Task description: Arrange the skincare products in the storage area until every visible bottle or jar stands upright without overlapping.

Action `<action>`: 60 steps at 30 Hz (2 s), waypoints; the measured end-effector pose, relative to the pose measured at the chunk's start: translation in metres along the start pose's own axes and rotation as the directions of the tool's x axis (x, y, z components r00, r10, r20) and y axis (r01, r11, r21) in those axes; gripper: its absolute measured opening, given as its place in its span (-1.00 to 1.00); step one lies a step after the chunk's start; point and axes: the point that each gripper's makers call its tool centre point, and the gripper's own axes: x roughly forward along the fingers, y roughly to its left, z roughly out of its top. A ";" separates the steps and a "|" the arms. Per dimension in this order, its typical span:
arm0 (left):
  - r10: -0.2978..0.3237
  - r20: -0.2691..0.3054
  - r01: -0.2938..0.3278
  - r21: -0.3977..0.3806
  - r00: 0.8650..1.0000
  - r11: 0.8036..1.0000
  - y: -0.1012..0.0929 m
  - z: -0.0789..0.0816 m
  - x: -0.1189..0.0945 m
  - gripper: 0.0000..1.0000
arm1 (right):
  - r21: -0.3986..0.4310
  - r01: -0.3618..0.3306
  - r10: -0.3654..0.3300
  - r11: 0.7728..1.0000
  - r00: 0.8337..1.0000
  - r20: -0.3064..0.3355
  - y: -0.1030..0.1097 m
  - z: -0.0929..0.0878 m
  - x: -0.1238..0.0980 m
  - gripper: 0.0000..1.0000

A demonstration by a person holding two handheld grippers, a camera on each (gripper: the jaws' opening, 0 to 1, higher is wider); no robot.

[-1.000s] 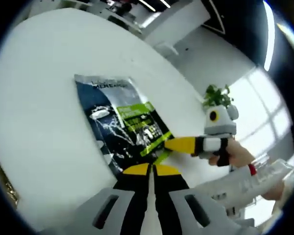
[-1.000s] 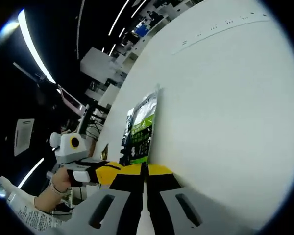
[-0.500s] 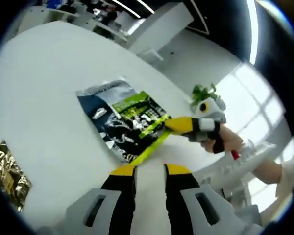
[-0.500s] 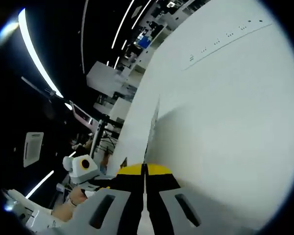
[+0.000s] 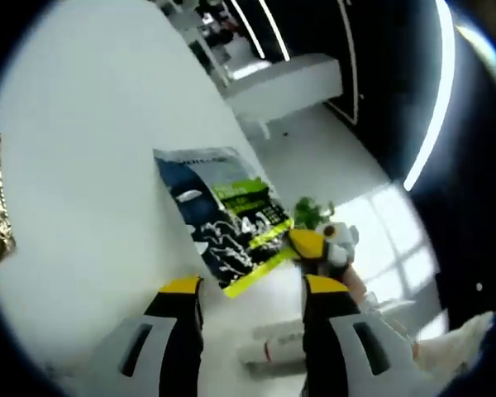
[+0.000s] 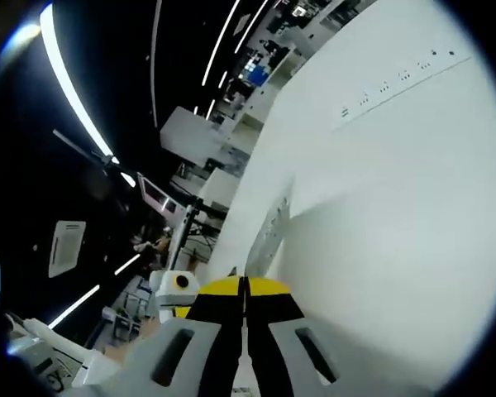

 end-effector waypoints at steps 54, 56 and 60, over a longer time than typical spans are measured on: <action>-0.630 0.157 0.642 -0.032 0.760 0.766 -0.123 0.055 -0.044 -0.78 | -0.325 -0.373 0.307 0.869 0.922 -0.236 0.162 -0.032 -0.046 -0.98; -0.614 0.140 0.621 -0.013 0.777 0.783 -0.126 0.055 -0.044 -0.83 | -0.341 -0.344 0.275 0.875 0.932 -0.236 0.157 -0.033 -0.048 -0.98; -0.559 0.111 0.560 0.033 0.821 0.828 -0.130 0.055 -0.044 -0.86 | -0.337 -0.321 0.257 0.885 0.941 -0.220 0.153 -0.036 -0.052 -0.98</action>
